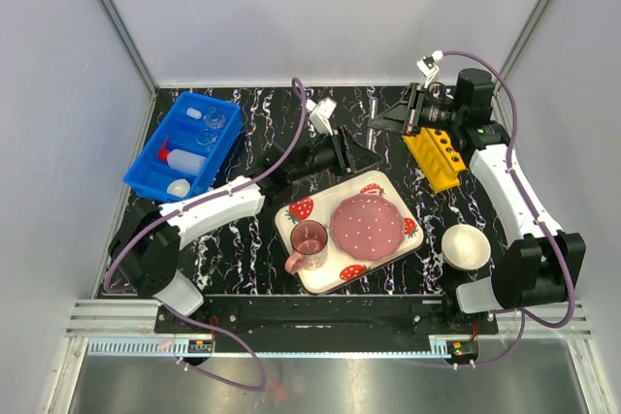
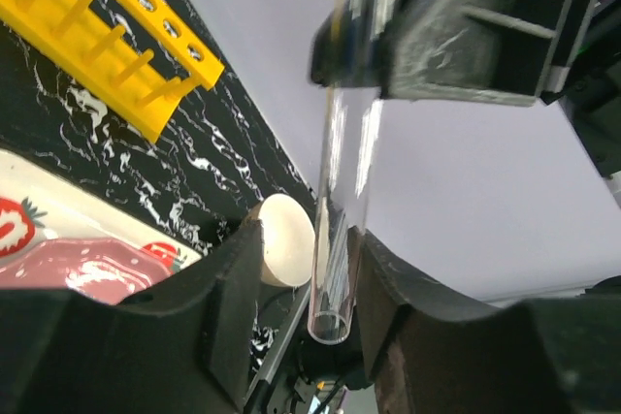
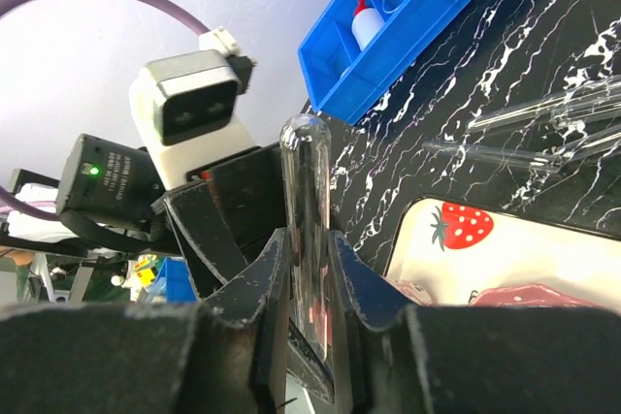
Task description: Organize the chemistry lab equipment
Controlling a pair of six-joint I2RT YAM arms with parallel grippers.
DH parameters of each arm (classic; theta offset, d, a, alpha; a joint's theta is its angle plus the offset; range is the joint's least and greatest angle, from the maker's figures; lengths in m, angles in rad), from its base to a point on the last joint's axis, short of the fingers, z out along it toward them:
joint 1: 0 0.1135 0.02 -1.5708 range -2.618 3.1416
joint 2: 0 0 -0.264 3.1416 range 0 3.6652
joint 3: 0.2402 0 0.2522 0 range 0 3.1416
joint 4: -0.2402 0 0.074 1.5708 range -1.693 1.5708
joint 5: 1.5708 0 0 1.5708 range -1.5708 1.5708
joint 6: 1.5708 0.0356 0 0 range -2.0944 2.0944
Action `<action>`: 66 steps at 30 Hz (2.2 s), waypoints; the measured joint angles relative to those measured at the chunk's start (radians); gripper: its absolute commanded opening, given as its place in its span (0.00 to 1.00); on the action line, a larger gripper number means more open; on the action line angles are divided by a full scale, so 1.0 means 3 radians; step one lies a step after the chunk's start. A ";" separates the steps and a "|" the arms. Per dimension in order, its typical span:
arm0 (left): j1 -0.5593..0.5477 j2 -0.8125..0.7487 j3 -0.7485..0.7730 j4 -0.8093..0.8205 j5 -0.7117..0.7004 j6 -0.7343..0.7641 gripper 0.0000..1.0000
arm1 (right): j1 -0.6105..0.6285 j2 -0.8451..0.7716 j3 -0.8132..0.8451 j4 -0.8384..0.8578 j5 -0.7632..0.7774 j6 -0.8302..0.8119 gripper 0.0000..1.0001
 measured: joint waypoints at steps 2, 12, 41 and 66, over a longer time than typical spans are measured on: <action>-0.0008 0.0000 0.0043 -0.0006 -0.0004 -0.0003 0.40 | -0.0011 0.0000 -0.0029 0.0061 0.0001 0.0033 0.22; -0.0039 -0.0006 0.0061 -0.0125 0.0001 0.0038 0.14 | -0.0011 -0.0095 -0.0295 0.0139 0.0089 0.0034 0.26; 0.0134 -0.0515 -0.0456 -0.0636 0.0905 0.1612 0.11 | 0.0317 -0.0025 -0.0046 -0.0931 -0.0464 -0.1030 0.60; 0.0331 -0.1147 -0.0665 -0.0950 0.0586 0.1773 0.99 | 0.0085 -0.0014 0.0023 -0.0823 -0.0394 -0.1011 0.24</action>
